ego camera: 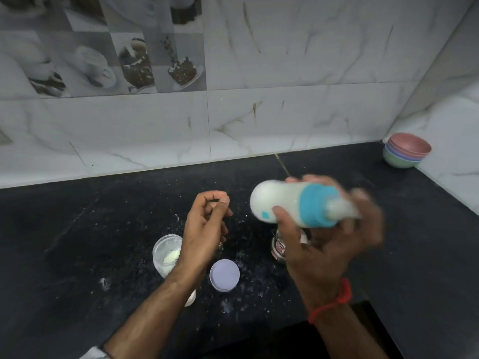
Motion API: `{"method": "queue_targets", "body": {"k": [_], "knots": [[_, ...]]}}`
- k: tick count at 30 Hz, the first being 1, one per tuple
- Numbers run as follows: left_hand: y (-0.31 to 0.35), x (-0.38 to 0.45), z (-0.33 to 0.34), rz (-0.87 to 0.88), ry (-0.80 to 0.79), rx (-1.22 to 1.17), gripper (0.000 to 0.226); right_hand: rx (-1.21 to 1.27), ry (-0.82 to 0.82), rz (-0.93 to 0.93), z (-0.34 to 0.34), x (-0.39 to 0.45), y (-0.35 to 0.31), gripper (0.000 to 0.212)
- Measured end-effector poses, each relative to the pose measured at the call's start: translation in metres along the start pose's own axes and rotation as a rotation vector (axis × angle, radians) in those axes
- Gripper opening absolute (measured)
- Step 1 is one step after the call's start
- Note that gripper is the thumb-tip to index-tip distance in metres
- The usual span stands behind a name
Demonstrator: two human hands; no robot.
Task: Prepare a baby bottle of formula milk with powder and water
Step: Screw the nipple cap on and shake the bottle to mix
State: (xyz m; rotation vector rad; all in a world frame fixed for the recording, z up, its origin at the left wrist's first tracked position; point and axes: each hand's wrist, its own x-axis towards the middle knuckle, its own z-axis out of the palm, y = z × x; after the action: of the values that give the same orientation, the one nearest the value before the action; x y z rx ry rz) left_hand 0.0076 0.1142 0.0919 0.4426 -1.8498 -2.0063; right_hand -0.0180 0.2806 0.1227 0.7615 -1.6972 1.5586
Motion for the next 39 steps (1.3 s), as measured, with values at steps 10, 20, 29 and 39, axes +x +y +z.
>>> {"method": "queue_targets", "body": {"k": [10, 20, 29, 39], "knots": [[0.0, -0.002, -0.001, 0.01, -0.013, 0.028, 0.008, 0.074, -0.035, 0.063, -0.006, 0.012, -0.012, 0.091], [0.001, -0.004, 0.0, 0.034, -0.013, 0.035, 0.008, 0.54, 0.374, 0.759, -0.002, 0.009, -0.017, 0.075], [0.001, -0.005, -0.002, 0.022, 0.005, 0.036, 0.007, 0.641, 0.279, 1.046, -0.002, -0.014, 0.001, 0.062], [-0.001, -0.006, 0.0, 0.03, 0.005, 0.048, 0.008, 0.122, -0.159, -0.007, -0.016, 0.002, -0.038, 0.092]]}}
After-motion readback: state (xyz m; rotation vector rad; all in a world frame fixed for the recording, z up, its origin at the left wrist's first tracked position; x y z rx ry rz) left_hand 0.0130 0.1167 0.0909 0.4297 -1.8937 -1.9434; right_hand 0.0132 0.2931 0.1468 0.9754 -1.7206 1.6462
